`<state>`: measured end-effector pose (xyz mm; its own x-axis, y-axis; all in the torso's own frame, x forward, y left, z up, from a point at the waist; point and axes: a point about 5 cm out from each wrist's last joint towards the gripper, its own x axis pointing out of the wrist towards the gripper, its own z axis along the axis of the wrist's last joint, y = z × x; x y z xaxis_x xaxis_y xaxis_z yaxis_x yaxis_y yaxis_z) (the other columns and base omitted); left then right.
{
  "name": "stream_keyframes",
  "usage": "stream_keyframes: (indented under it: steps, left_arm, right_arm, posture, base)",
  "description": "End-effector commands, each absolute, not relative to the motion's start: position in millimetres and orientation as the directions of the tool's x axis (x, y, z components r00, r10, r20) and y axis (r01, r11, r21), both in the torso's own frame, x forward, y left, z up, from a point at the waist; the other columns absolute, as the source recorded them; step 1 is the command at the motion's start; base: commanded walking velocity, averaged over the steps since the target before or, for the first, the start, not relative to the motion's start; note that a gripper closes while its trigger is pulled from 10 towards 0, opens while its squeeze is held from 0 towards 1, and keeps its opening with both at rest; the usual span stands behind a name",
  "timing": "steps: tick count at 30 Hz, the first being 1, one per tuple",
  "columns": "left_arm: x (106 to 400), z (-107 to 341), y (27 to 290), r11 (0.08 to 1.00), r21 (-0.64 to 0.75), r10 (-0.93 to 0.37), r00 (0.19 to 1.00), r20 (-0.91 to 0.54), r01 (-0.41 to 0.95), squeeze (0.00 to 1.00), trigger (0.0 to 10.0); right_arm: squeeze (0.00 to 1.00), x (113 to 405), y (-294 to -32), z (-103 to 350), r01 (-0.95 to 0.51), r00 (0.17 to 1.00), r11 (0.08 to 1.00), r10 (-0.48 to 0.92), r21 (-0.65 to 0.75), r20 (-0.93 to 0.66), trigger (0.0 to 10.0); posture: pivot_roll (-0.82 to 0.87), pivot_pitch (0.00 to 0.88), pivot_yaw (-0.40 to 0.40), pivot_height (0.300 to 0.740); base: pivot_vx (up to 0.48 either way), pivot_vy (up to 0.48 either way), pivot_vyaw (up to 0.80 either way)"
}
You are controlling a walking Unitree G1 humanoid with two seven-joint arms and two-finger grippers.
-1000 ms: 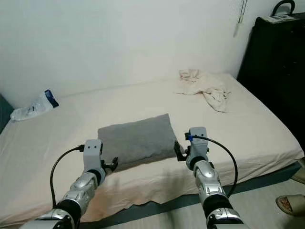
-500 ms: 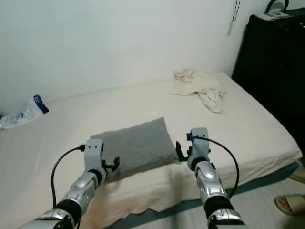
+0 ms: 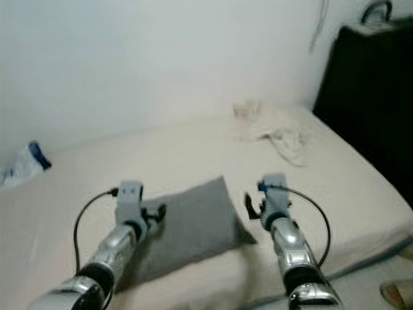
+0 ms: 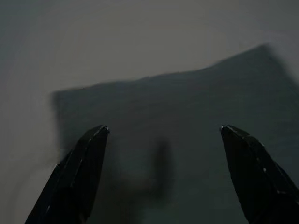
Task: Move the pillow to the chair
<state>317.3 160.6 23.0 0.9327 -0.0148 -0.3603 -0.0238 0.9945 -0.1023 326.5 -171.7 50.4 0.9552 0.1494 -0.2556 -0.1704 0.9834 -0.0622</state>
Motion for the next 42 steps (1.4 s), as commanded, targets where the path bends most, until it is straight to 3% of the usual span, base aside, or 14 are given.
stream_keyframes:
  steps: [1, 10, 16, 19, 29, 36, 42]
  left_arm:
    - [313, 17, 165, 0.993, -0.106, 0.004, 0.922, -0.388, -0.049, 0.00, 10.0]
    - [314, 20, 177, 0.994, -0.030, 0.088, 0.921, -0.379, -0.107, 0.00, 10.0]
    - [310, 20, 205, 0.975, 0.043, 0.218, 0.895, -0.388, -0.219, 0.00, 10.0]
    - [299, 13, 228, 0.946, 0.067, 0.315, 0.845, -0.432, -0.318, 0.00, 10.0]
    - [290, 2, 221, 0.949, 0.073, 0.304, 0.834, -0.461, -0.306, 0.00, 10.0]
    - [281, -4, 232, 0.933, 0.084, 0.346, 0.805, -0.481, -0.351, 0.00, 10.0]
    - [287, 1, 227, 0.945, 0.008, 0.294, 0.839, -0.459, -0.327, 0.00, 10.0]
  right_arm:
    - [0.00, 320, -175, 42, -0.176, 0.946, 0.982, 0.148, -0.074, -0.289, 10.0]
    - [0.00, 314, -186, 35, -0.158, 0.931, 0.983, 0.117, -0.094, -0.345, 10.0]
    - [0.00, 311, -199, 35, -0.109, 0.934, 0.992, 0.079, -0.069, -0.349, 10.0]
    - [0.00, 308, -213, 37, -0.041, 0.942, 0.999, 0.032, -0.022, -0.335, 10.0]
    - [0.00, 299, -207, 23, -0.094, 0.921, 0.991, 0.048, -0.100, -0.388, 10.0]
    - [0.00, 293, -210, 19, -0.104, 0.917, 0.989, 0.053, -0.107, -0.396, 10.0]
    - [0.00, 293, -209, 20, -0.111, 0.917, 0.988, 0.061, -0.105, -0.394, 10.0]
  posture:
    - [-0.15, 0.037, 0.091, 0.740]
    - [-0.15, 0.033, 0.095, 0.740]
    - [-0.15, 0.041, 0.094, 0.740]
    - [-0.15, 0.049, 0.098, 0.740]
    - [-0.15, 0.052, 0.099, 0.710]
    - [-0.15, 0.061, 0.093, 0.680]
    - [-0.15, 0.063, 0.089, 0.650]
  base:
    - [0.000, 0.000, 0.00]
    - [0.000, 0.000, 0.00]
    - [0.000, 0.000, 0.00]
    - [0.000, 0.000, 0.00]
    - [0.000, 0.000, 0.00]
    - [0.000, 0.000, 0.00]
    - [0.000, 0.000, 0.00]
